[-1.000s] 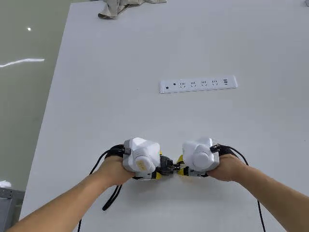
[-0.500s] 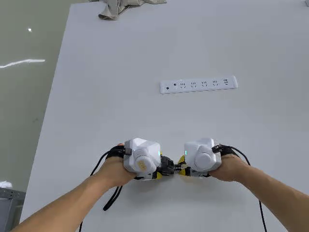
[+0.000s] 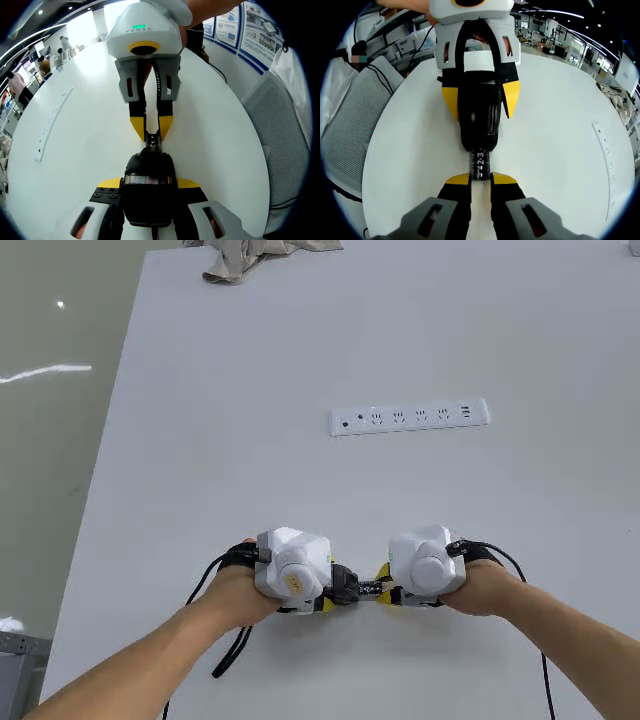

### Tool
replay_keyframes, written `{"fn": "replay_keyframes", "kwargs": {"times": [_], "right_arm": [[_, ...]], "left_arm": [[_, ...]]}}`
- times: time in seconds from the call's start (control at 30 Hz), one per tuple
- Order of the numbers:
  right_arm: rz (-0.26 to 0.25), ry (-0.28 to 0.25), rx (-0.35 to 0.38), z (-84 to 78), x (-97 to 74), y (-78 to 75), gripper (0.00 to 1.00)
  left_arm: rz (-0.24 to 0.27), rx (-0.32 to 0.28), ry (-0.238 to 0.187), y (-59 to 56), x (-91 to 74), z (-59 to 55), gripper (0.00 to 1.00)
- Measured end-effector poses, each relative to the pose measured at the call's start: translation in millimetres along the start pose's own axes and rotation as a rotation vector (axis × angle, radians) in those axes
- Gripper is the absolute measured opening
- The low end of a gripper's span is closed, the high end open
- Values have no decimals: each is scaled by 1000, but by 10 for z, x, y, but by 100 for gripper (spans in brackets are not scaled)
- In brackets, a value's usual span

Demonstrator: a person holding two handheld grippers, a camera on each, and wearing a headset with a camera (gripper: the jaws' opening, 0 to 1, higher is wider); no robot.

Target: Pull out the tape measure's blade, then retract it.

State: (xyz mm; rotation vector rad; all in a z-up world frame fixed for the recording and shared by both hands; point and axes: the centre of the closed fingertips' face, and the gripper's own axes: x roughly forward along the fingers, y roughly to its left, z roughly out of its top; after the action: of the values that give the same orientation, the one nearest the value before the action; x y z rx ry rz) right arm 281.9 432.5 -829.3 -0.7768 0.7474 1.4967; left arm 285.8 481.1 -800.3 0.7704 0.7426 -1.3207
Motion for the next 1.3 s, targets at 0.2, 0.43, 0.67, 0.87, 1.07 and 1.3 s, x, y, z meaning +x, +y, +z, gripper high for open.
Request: {"fn": "replay_keyframes", "kwargs": {"times": [0.2,0.43,0.67,0.87,1.07,1.3], "right_arm": [[1,5,-1,-54,-31,1,13],[3,12,-2,-125,-118,6,13],[1,18,-9,-208,-186,2,13],[-2,25,-11,-288,-233,-3,13],[-6,26,-5,-366,-281,-4,13],[-13,27,0,-453,-325,-15,13]], "left_arm": [[0,0,0,-3,-2,-2,35],[-2,3,3,-2,3,-10,35],[-5,1,6,-3,7,-5,35],[-8,0,8,-3,8,-3,35],[-10,0,10,-3,11,-1,35],[-11,2,12,-1,18,-3,35]]}}
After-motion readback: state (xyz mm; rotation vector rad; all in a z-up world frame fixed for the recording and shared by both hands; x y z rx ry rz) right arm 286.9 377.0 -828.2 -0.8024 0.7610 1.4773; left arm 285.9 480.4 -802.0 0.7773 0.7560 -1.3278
